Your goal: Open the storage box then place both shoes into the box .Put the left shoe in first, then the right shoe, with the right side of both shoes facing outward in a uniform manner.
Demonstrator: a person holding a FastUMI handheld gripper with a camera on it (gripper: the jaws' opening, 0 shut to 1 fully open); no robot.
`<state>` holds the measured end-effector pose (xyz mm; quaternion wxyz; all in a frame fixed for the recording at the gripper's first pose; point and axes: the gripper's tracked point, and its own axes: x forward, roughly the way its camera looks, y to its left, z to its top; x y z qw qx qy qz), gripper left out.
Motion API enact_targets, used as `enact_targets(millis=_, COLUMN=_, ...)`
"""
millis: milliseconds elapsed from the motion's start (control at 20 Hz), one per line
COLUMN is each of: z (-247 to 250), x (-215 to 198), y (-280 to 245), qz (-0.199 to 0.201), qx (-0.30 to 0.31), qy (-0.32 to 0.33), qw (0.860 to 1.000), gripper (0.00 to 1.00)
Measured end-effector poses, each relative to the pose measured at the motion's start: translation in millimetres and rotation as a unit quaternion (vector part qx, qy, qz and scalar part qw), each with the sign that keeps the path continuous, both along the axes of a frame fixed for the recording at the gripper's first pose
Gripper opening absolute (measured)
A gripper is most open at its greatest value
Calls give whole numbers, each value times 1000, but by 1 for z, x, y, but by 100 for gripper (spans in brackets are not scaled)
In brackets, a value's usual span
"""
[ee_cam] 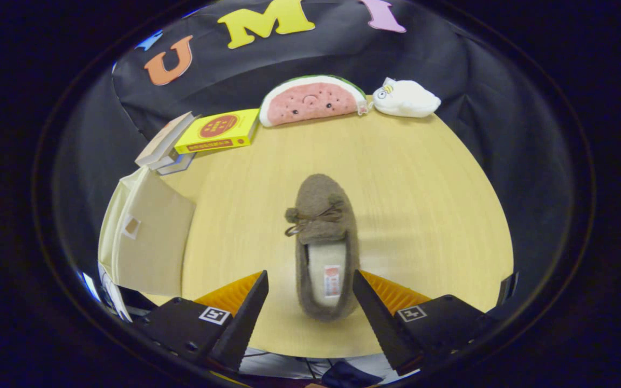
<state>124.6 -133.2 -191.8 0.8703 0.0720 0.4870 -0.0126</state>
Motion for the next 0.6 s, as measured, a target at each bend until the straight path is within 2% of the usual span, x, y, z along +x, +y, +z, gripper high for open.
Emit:
enact_targets(millis=200, z=-17, x=14, y=-40, qz=-15, qx=-38, qy=11, qw=999, gripper=96)
enact_targets(millis=350, z=-34, x=22, y=-47, qz=-3, qx=-55, qy=33, qw=998, gripper=78)
enact_targets(millis=400, z=-41, x=22, y=-44, qz=6, qx=-55, qy=45, qw=997, gripper=78)
enact_targets(millis=600, z=-55, x=23, y=-32, qz=25, qx=-33, qy=73, qw=997, gripper=45)
